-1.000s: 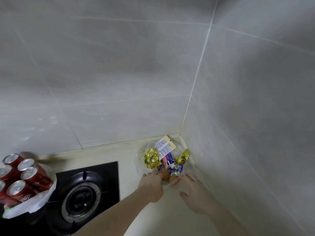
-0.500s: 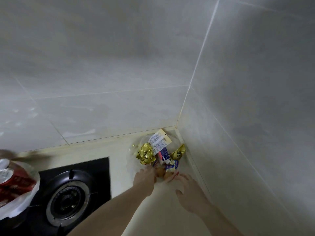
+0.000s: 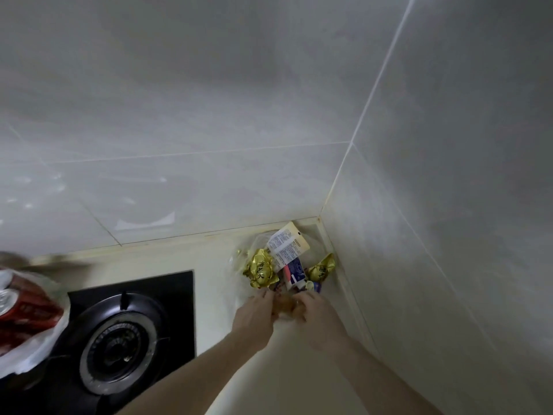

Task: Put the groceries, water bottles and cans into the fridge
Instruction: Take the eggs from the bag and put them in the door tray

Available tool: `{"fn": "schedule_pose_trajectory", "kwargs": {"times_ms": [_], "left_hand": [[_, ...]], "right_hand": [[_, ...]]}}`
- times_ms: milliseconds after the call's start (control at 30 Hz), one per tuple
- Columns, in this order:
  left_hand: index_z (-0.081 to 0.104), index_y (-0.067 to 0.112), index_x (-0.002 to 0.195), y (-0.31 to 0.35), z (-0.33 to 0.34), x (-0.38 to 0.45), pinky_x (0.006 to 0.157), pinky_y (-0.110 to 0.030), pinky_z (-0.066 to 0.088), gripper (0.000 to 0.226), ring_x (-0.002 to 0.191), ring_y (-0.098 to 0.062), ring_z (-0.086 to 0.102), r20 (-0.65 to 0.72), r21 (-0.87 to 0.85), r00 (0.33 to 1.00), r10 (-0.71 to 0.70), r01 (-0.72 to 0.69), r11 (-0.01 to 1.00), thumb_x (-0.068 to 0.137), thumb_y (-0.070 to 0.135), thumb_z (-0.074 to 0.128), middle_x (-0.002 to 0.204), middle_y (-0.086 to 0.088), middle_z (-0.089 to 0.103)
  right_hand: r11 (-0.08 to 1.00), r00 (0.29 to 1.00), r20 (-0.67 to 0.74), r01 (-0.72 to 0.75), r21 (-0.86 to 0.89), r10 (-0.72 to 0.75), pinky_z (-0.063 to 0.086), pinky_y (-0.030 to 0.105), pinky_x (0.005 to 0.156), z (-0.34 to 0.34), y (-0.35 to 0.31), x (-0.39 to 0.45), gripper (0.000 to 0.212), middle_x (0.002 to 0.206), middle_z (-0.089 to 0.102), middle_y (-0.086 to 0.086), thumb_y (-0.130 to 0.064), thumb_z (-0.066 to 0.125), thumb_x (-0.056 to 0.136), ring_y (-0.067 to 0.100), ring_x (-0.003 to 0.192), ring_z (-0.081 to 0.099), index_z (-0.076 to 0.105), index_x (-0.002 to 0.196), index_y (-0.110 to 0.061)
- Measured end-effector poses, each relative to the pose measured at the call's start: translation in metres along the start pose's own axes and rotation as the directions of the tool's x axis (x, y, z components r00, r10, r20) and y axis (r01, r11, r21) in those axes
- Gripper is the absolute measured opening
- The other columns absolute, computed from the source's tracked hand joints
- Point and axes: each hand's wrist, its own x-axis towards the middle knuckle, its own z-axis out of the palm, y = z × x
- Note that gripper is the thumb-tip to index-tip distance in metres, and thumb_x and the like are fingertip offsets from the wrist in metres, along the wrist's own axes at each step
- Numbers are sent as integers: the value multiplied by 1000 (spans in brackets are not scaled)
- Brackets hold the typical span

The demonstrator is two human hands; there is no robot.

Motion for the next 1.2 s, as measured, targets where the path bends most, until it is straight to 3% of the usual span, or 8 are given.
{"fn": "schedule_pose_trajectory", "kwargs": {"times_ms": [100, 200, 533, 733, 833, 1000, 1200], "left_hand": [[54, 31, 121, 0, -22, -20, 85, -32, 52, 26, 98, -14, 58, -132, -185, 991, 2, -27, 982, 96, 32, 63, 116, 12, 59], [55, 36, 126, -2, -44, -41, 88, -27, 51, 35, 95, -7, 58, -207, -305, 978, -21, -44, 951, 94, 34, 67, 117, 19, 57], [57, 37, 129, -5, -76, -61, 86, -26, 56, 40, 96, -1, 58, -192, -380, 973, -130, 48, 924, 92, 38, 71, 116, 22, 58], [56, 41, 125, -7, -93, -72, 81, -20, 55, 37, 93, 3, 58, -208, -401, 966, -151, 56, 914, 91, 37, 72, 113, 23, 58], [57, 45, 115, -6, -99, -84, 76, -16, 52, 33, 90, 2, 61, -215, -440, 964, -156, 47, 897, 90, 34, 74, 106, 22, 61], [63, 42, 107, -3, -100, -111, 73, -15, 50, 26, 90, -2, 66, -190, -546, 969, -161, 32, 837, 87, 32, 77, 100, 19, 69], [66, 42, 104, 7, -99, -150, 65, -17, 51, 26, 83, 2, 65, -221, -576, 965, -138, -15, 818, 83, 37, 80, 92, 14, 71]], "right_hand": [[1000, 999, 29, 15, -16, -14, 48, 29, 91, 10, -3, 16, 30, 121, 62, -10, -12, 58, 89, 17, 110, 60, 69, 111, -29], [995, 998, 57, -3, -99, 9, 48, 38, 93, 21, -8, 29, 34, 129, 59, -5, -20, 59, 92, 23, 116, 60, 64, 125, -29], [961, 991, 66, -99, -259, 120, 45, 44, 97, 46, -13, 48, 37, 130, 61, -3, -12, 57, 95, 31, 118, 61, 56, 128, -29], [999, 992, -129, -11, 31, 15, 45, 34, 103, 33, -18, 29, 46, 132, 61, -12, -25, 68, 91, 16, 117, 60, 59, 135, -32], [982, 969, -249, 50, 181, -3, 48, 20, 93, 20, -22, 4, 38, 121, 63, -15, -34, 73, 92, 6, 106, 60, 64, 128, -31], [945, 960, -270, 23, 326, 70, 55, 26, 86, -6, -34, -51, 35, 107, 66, -19, -30, 76, 82, 4, 96, 61, 66, 115, -35], [897, 938, -302, -20, 442, 170, 54, 22, 77, -21, -48, -134, 39, 102, 69, -20, -31, 81, 73, 2, 88, 64, 67, 107, -42]]}}
